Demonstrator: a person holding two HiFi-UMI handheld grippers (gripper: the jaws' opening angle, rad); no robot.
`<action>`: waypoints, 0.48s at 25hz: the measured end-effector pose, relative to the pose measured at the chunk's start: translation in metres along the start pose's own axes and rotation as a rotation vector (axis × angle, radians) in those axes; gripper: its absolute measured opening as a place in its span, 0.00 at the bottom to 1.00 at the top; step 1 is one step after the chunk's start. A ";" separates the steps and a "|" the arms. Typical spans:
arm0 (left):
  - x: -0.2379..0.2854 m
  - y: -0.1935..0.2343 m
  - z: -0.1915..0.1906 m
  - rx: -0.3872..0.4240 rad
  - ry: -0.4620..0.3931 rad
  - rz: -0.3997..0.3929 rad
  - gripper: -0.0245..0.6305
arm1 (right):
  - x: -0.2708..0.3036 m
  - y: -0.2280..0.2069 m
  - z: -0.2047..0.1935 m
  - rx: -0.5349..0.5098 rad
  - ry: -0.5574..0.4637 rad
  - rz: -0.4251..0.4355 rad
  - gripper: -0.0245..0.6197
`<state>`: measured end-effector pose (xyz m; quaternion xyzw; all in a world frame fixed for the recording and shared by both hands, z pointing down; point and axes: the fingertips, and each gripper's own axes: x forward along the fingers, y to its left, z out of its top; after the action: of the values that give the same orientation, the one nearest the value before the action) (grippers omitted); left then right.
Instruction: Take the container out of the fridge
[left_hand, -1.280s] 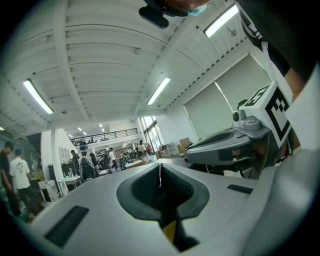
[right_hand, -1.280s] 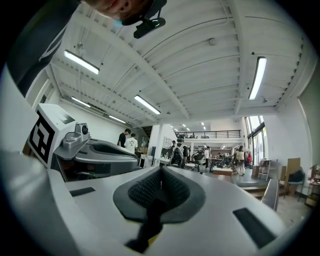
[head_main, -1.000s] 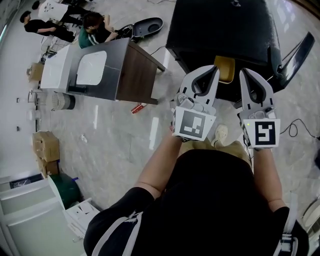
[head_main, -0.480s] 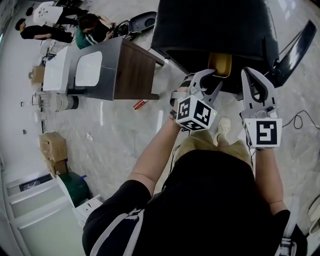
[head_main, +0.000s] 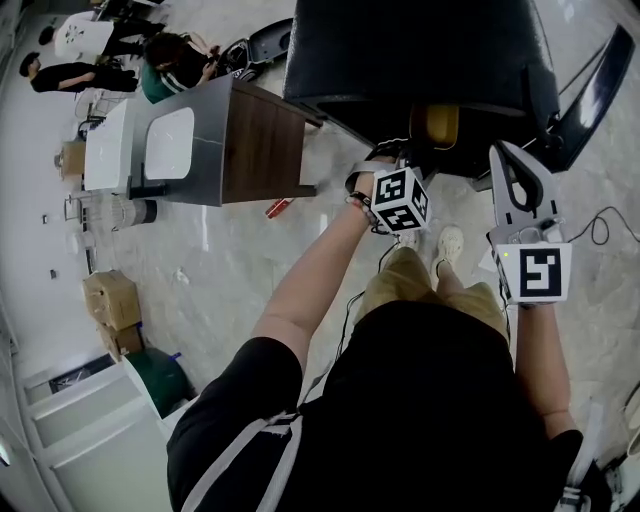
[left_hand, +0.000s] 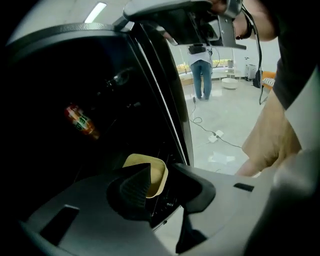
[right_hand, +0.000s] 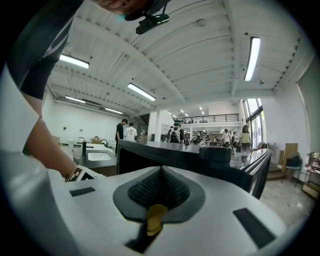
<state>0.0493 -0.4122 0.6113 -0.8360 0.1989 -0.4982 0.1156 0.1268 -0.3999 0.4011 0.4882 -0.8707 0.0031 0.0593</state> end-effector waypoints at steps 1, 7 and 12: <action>0.008 -0.001 -0.005 0.020 0.018 -0.008 0.22 | 0.001 0.000 0.002 0.021 -0.017 -0.007 0.09; 0.045 -0.002 -0.022 0.106 0.110 -0.051 0.22 | -0.003 -0.005 -0.006 0.044 -0.014 -0.023 0.09; 0.072 -0.008 -0.033 0.159 0.159 -0.111 0.22 | -0.014 -0.009 -0.014 0.044 0.020 -0.040 0.09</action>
<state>0.0526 -0.4368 0.6870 -0.7917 0.1207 -0.5828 0.1376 0.1432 -0.3918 0.4136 0.5069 -0.8597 0.0258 0.0572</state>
